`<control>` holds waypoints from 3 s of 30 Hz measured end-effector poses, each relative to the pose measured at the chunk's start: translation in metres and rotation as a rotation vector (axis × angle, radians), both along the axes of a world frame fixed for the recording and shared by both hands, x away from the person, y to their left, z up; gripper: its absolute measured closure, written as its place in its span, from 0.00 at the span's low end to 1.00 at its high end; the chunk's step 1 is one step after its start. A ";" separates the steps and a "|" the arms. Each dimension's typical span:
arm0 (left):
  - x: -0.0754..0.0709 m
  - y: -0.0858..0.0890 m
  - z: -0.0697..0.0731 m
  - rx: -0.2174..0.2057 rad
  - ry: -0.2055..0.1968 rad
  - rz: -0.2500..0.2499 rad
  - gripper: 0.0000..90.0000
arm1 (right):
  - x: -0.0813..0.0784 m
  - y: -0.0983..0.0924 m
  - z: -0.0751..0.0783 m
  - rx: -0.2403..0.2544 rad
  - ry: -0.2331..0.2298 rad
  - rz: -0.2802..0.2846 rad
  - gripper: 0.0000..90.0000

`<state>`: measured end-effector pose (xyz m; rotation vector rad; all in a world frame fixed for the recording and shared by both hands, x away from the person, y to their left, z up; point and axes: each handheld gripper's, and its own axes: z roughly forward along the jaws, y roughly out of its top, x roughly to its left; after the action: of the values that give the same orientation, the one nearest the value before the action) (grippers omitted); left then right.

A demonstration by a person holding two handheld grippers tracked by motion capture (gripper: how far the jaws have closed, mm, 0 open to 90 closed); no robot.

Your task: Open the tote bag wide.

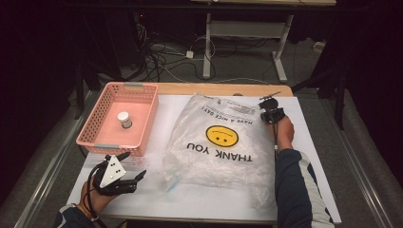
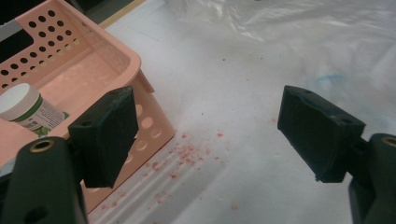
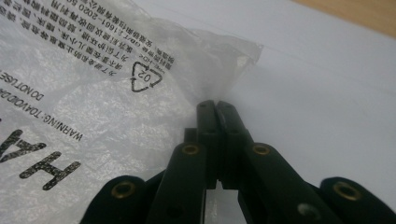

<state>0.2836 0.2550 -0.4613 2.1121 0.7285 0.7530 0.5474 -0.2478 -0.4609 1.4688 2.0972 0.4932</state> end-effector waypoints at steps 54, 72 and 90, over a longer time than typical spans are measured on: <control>-0.006 -0.002 0.000 0.039 -0.016 0.027 0.22 | -0.229 0.145 0.012 0.110 0.006 0.939 0.51; -0.007 -0.002 0.000 0.037 -0.017 0.030 0.22 | -0.218 0.142 0.005 0.081 -0.009 0.832 0.98; 0.011 0.013 0.042 -0.057 -0.096 0.111 0.22 | -0.199 0.102 0.079 0.173 -0.292 0.678 1.00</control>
<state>0.2946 0.2682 -0.4190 1.9829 0.8100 0.8773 0.3486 -0.1457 -0.3820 0.6658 2.3080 1.0882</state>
